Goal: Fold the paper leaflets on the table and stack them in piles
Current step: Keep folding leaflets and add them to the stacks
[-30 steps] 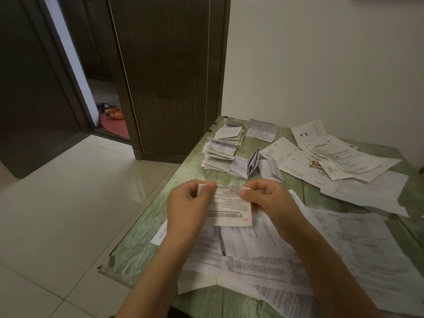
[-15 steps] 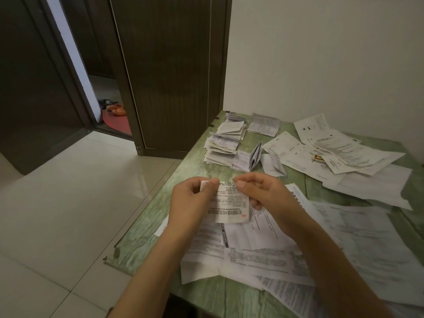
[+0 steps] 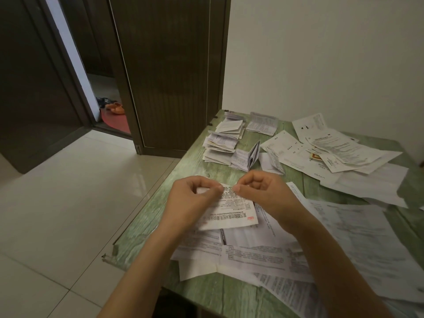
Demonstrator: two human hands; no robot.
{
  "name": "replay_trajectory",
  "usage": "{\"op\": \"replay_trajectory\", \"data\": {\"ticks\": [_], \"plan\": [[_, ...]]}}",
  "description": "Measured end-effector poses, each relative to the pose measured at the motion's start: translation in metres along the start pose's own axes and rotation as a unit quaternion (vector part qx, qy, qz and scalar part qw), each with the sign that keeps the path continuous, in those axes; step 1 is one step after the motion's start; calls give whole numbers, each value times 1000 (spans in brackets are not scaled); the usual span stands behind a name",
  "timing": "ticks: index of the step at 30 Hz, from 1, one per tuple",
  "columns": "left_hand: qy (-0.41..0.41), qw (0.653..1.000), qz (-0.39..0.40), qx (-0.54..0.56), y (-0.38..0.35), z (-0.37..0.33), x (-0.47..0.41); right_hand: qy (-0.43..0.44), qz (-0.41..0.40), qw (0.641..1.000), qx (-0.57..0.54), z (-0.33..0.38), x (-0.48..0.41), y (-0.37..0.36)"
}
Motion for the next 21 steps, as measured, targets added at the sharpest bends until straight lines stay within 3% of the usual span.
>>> {"op": "replay_trajectory", "data": {"ticks": [6, 11, 15, 17, 21], "plan": [[12, 999, -6, -35, 14, 1, -3, 2, -18, 1000, 8, -1, -1, 8], [9, 996, -85, 17, 42, 4, -4, -11, -77, 995, -58, -3, -1, 28], [57, 986, 33, 151, 8, 0, 2, -7, -41, 998, -37, 0, 0, 17], [54, 991, 56, 106, -3, 0, 5, -6, -13, 1000, -28, 1, 2, 7], [33, 999, 9, 17, -1, 2, 3, -11, 9, 1000, -10, -2, 0, -3]]}}
Point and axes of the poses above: each hand's wrist, its own x-axis away from the middle knuckle, its own y-axis out of the back of the hand, z = x × y, the point moved 8 cm from there along -x, towards the middle knuckle, and after that the axes turned 3 degrees about -y, right-handed, at the moved point
